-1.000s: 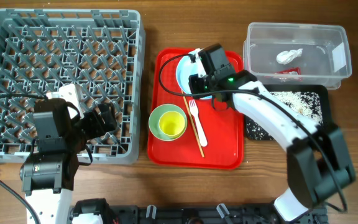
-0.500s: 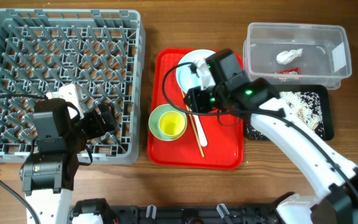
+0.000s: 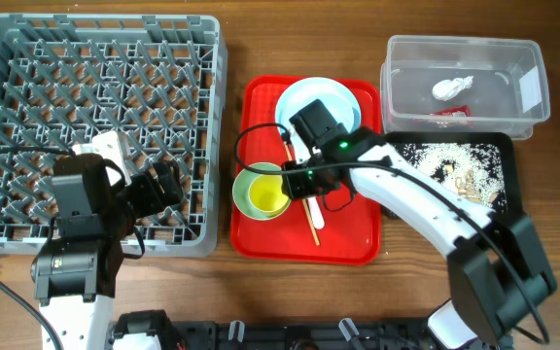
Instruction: Sort waste into correct bins and load items into the dishwasher rack
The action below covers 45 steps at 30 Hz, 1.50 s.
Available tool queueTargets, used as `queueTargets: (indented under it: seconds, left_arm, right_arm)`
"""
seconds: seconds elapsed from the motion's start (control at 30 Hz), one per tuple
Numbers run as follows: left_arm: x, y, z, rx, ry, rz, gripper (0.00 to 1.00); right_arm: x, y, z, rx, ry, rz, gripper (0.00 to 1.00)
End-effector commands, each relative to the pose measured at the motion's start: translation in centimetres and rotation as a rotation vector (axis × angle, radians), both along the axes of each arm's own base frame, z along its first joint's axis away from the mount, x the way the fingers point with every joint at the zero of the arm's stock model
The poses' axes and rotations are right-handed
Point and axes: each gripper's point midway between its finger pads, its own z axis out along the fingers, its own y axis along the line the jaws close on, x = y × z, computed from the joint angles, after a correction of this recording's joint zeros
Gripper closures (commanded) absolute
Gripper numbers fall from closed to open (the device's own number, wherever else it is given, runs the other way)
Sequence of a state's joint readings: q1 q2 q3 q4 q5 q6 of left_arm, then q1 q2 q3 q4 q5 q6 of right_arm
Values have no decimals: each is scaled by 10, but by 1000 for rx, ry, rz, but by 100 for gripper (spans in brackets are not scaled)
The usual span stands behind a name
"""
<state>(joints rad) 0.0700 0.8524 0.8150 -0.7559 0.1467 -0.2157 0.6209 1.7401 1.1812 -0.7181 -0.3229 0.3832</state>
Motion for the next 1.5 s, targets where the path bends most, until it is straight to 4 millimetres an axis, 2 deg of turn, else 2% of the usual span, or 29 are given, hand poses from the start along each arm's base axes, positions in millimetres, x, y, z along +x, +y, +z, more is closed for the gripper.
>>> queueTargets:
  seconds: [0.0, 0.07, 0.13, 0.27, 0.33, 0.43, 0.57, 0.67, 0.87, 0.97, 1.07, 1.23, 1.47]
  left_arm:
    - [2, -4, 9, -11, -25, -12, 0]
    - [2, -4, 9, -11, -24, -12, 0]
    - [2, -4, 9, -11, -25, -12, 0]
    - [2, -4, 9, -11, -26, -12, 0]
    - [2, -4, 9, -11, -26, -12, 0]
    - [3, -7, 11, -25, -32, -25, 0]
    - [5, -32, 16, -127, -51, -132, 0]
    - [8, -52, 19, -236, -45, -204, 0]
    - [19, -95, 31, -462, -64, -421, 0]
    - [20, -124, 53, -628, -121, -640, 0]
    - [15, -138, 69, -722, -169, -795, 0]
    - [0, -148, 94, -842, -226, -1012, 0]
    - [-3, -153, 102, -841, -253, -1071, 0]
  right_arm:
    - [-6, 0, -16, -16, 67, -35, 82]
    - [-6, 0, -16, -12, 66, -39, 91]
    - [-4, 1, -16, -9, 70, -57, 96]
    - [5, 2, -3, 12, 41, -67, 96]
    - [14, 2, 16, 40, 3, -80, 96]
    - [36, -7, 59, 107, -94, -127, 96]
    - [56, -32, 110, 179, -212, -205, 96]
    - [62, -48, 132, 219, -258, -244, 96]
    - [53, -44, 151, 394, -177, -201, 96]
    - [37, -27, 169, 541, -107, -115, 96]
    - [29, -17, 182, 630, -80, -56, 96]
    - [18, -6, 201, 743, -48, 22, 95]
    - [6, 2, 225, 871, -15, 116, 96]
